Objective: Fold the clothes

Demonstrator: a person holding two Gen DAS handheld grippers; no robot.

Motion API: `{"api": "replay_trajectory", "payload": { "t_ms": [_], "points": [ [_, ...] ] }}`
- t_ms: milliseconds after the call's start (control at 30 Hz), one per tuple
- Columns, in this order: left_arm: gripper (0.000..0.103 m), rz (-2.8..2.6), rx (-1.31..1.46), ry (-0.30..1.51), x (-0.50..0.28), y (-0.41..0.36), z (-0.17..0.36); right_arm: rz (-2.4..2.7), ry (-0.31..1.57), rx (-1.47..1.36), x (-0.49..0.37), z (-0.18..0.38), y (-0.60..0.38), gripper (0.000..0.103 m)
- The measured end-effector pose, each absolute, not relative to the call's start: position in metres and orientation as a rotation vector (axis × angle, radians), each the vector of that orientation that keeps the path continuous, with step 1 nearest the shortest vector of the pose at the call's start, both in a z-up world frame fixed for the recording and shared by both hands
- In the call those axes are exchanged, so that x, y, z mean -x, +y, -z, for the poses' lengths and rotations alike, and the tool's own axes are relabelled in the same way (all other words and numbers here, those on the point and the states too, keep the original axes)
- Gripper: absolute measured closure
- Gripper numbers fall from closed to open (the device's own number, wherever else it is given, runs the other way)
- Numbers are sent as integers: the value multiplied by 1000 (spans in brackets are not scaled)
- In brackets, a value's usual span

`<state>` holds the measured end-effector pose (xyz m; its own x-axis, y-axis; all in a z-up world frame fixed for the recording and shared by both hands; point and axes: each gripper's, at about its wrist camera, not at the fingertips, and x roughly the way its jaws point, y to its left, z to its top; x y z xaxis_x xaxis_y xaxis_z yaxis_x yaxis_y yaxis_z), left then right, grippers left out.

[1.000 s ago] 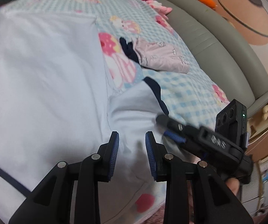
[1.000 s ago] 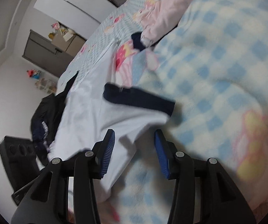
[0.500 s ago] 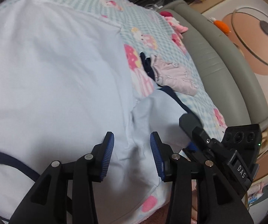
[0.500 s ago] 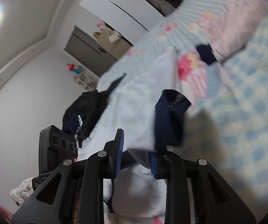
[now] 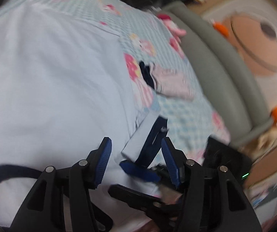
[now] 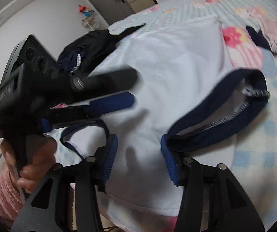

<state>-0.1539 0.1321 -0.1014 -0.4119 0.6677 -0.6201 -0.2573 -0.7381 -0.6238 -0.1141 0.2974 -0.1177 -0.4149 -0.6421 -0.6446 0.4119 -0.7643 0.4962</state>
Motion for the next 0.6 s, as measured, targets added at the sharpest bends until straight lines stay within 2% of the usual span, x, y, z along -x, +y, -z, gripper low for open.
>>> {"api": "replay_trajectory", "payload": {
  "t_ms": [133, 300, 467, 500, 567, 600],
  "points": [
    [47, -2158, 1266, -500, 156, 148, 101, 2257, -429, -1161, 94, 110, 326, 49],
    [47, -2171, 1239, -292, 147, 174, 103, 2475, -708, -1232, 71, 117, 386, 43],
    [47, -2225, 1268, -92, 148, 207, 114, 2569, -680, -1271, 86, 118, 383, 43],
    [55, -2253, 1291, -45, 152, 213, 117, 2588, -675, -1279, 89, 118, 382, 43],
    [82, -2333, 1328, -18, 161, 214, 119, 2626, -663, -1294, 95, 119, 381, 43],
    [87, -2367, 1321, -68, 164, 208, 117, 2645, -657, -1302, 98, 119, 381, 43]
  ]
}}
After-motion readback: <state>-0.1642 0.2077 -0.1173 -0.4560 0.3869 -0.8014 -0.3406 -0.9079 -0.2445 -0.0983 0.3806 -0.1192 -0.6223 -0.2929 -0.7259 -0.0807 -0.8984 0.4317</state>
